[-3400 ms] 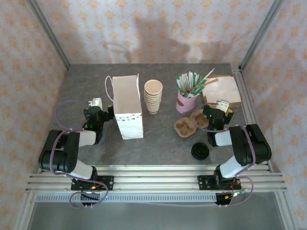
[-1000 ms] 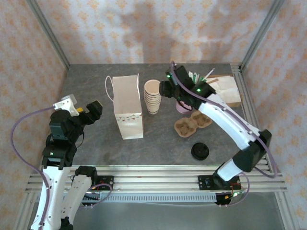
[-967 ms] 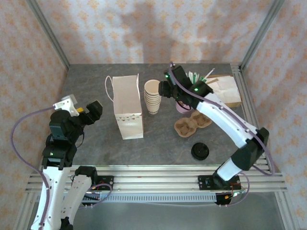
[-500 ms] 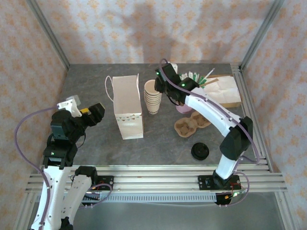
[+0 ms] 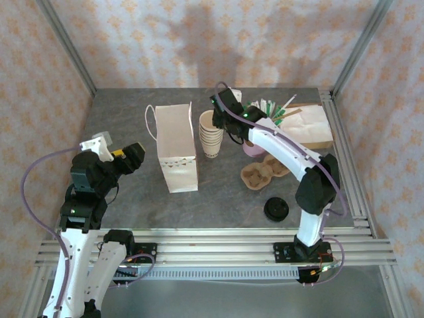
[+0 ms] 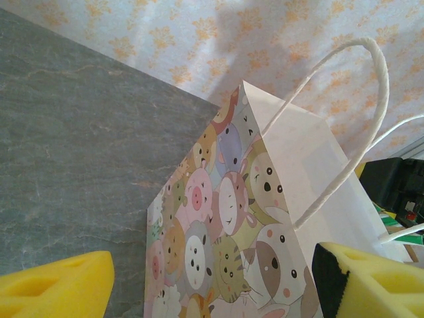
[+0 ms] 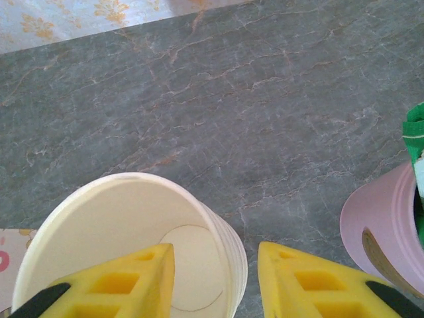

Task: Pack the takeout coffee

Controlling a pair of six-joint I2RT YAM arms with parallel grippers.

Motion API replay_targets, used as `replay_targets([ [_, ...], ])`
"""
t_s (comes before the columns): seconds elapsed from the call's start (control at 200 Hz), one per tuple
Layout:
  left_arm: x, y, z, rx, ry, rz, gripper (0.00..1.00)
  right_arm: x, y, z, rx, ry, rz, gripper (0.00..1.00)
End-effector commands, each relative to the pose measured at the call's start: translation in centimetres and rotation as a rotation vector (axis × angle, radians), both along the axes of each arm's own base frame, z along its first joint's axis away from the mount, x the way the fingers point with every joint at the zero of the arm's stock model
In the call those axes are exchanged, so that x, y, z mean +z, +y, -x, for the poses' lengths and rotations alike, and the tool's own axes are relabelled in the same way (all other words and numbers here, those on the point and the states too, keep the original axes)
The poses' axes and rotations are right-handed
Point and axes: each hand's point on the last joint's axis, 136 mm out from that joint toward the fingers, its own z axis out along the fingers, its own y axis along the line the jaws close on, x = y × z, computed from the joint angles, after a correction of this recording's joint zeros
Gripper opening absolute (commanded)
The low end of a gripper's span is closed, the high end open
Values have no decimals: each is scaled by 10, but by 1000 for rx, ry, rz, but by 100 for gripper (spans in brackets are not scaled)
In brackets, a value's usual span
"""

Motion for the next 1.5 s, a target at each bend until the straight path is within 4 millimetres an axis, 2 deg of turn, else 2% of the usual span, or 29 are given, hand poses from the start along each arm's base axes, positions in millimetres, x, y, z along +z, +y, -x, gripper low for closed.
replay_targets([
  [0.0, -4, -3, -1, -24, 6, -13, 80, 5, -1, -8, -30, -26, -13, 38],
  [0.475, -5, -3, -1, -23, 9, -11, 78, -3, 4, -9, -20, -8, -29, 29],
  [0.716, -5, -3, -1, -19, 8, -11, 78, -8, 4, -9, -22, 2, -23, 28],
  [0.816, -5, -3, -1, -19, 9, -11, 77, -11, 5, -9, -18, 7, -23, 23],
  [1.091, -5, -3, -1, -17, 9, -11, 77, -14, 5, -10, -18, 10, -12, 20],
  [1.356, -6, -3, -1, -18, 10, -11, 77, -8, 6, -9, -11, 4, -26, 7],
  [1.496, -6, -2, -1, -17, 11, -11, 77, 1, 5, -8, -9, -10, -36, 5],
])
